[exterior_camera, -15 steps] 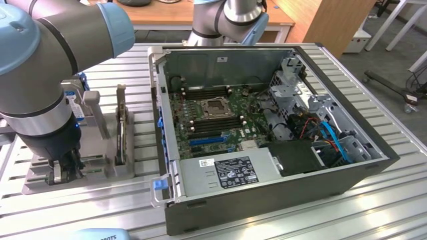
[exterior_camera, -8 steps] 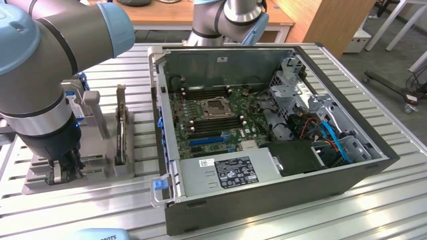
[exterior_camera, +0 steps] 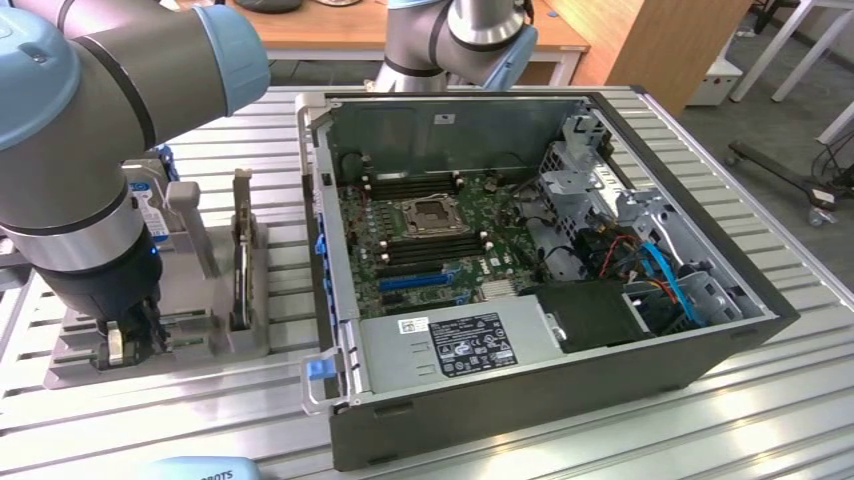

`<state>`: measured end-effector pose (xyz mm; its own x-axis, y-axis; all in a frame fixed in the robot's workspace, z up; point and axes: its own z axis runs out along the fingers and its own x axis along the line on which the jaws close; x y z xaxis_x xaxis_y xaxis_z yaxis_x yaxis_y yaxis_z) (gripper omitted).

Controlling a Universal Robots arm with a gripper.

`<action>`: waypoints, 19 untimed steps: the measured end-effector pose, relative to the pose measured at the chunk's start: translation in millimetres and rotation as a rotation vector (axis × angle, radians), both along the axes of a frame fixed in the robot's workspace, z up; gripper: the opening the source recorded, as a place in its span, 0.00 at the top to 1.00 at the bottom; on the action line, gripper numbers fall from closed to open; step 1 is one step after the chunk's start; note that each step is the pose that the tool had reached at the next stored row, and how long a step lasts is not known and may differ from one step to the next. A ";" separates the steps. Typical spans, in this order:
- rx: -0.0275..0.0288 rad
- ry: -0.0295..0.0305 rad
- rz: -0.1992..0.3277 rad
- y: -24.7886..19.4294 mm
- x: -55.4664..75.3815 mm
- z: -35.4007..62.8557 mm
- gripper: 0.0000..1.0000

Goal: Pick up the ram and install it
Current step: 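Pick up the ram and move it above insertion slot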

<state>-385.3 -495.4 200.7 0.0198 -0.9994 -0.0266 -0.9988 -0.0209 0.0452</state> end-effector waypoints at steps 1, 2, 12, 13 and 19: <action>0.0000 0.0000 0.000 0.0 0.0 0.0 0.81; 0.0000 0.0000 0.000 0.0 0.0 0.0 0.81; 0.0000 0.0000 0.000 -0.5 0.0 0.0 0.81; 0.0000 0.0000 0.000 -0.5 0.0 0.0 0.81; 0.0000 0.0000 0.000 -0.4 0.0 0.0 0.81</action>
